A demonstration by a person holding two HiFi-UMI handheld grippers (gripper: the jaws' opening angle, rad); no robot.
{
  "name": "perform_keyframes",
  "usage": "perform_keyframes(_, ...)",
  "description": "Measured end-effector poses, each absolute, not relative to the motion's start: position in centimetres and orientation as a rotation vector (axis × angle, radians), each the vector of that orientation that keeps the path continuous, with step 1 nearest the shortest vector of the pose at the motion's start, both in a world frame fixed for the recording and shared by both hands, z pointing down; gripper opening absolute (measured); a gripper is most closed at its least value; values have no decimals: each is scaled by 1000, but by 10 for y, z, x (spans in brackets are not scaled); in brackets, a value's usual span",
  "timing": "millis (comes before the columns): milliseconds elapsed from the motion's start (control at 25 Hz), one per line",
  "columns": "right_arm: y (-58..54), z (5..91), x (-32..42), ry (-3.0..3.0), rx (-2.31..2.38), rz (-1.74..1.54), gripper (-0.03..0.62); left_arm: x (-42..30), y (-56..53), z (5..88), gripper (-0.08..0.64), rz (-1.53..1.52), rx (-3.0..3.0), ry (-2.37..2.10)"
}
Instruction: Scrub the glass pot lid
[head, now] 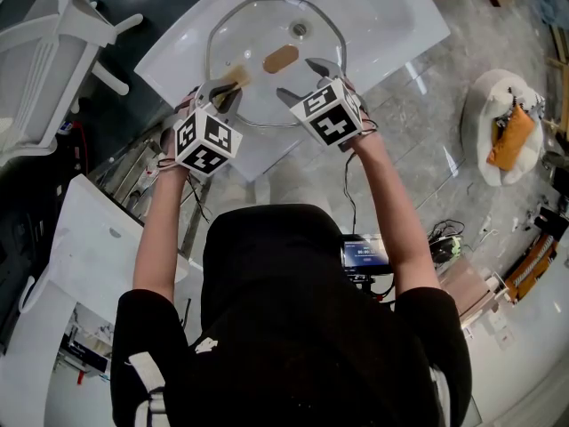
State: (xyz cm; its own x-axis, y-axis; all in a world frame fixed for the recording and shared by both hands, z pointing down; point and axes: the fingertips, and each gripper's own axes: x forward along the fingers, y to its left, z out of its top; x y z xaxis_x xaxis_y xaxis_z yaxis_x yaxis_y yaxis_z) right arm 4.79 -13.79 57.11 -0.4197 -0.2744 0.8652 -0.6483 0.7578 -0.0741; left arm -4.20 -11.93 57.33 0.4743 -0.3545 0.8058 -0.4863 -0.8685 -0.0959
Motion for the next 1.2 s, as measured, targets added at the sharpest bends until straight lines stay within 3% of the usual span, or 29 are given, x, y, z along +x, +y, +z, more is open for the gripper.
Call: perform_keyframes(1200,-138,570,48,-2015,694,501,318,-38,-81,580,20,1375,2560,-628)
